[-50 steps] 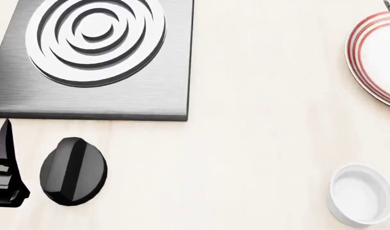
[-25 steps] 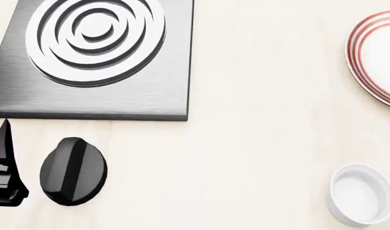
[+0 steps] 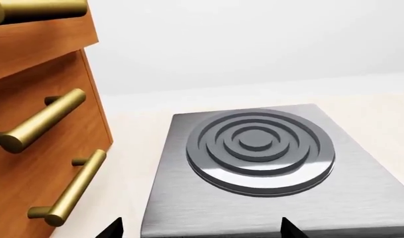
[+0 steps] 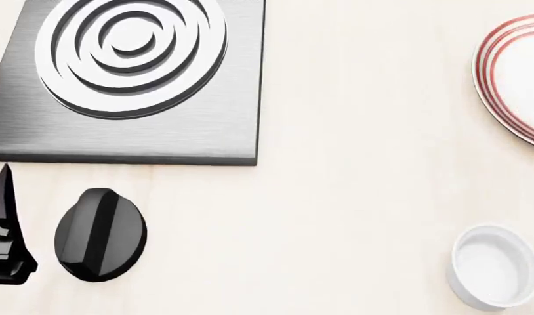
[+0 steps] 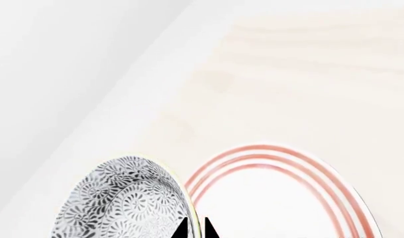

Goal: Pick the akita bowl next to the ramekin and place it on the plate.

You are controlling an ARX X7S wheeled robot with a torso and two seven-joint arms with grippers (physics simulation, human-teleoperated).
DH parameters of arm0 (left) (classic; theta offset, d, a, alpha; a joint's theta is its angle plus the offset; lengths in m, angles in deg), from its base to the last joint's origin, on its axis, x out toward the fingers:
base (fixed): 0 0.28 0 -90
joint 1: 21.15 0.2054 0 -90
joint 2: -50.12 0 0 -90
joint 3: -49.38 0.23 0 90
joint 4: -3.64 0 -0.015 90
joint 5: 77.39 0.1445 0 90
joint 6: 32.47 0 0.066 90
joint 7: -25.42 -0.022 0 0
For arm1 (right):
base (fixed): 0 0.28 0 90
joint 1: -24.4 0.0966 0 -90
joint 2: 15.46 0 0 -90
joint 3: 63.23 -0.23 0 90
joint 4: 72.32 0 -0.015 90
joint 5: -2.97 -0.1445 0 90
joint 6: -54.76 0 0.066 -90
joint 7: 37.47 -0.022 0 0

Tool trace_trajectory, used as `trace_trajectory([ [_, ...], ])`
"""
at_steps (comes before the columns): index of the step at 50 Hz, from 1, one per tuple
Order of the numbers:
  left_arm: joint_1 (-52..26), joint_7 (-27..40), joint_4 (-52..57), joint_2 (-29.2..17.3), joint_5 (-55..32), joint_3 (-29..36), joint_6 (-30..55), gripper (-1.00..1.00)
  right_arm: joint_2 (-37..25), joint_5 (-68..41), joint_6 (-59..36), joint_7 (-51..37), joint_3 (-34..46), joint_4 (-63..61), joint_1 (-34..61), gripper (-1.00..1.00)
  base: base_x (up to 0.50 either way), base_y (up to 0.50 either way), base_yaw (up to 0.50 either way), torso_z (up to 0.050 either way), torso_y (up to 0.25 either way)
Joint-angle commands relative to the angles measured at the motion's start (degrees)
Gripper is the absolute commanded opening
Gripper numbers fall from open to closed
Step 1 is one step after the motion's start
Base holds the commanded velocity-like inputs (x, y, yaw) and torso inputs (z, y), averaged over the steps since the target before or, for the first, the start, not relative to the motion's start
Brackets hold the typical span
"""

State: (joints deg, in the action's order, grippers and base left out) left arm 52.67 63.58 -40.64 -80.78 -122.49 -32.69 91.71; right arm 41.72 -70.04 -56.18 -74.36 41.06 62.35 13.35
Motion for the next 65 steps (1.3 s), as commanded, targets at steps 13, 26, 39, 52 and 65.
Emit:
trace_trajectory([
  [13,-0.44,-1.32,-0.22,1.01,0.55,-1.36,0.23,1.00,1.47,1.56,1.58,2.98,-1.98,0.08,-1.89,-1.00,0.00,0.00,0.00,0.000,0.000],
  [26,-0.56,-1.28,-0.35,0.87,0.60,-1.33,0.10,1.00,1.70,1.71,1.89,3.40,-1.94,0.44,-2.76,-1.00,0.00,0.00,0.00,0.001,0.001],
  [39,-0.48,-1.26,-0.51,0.81,0.78,-1.19,-0.12,1.00,2.37,2.45,2.47,4.83,-1.51,3.21,-2.31,-1.00,0.00,0.00,0.00,0.000,0.000],
  [52,-0.30,-1.12,-0.45,0.73,0.88,-1.05,-0.26,1.00,2.52,2.43,2.68,5.03,-1.62,3.45,-3.05,-1.00,0.00,0.00,0.00,0.000,0.001],
  [65,-0.10,-1.10,-0.51,0.69,1.00,-0.90,-0.48,1.00,3.14,2.86,3.20,6.14,-1.39,5.24,-3.10,-1.00,0.00,0.00,0.00,0.000,0.000],
])
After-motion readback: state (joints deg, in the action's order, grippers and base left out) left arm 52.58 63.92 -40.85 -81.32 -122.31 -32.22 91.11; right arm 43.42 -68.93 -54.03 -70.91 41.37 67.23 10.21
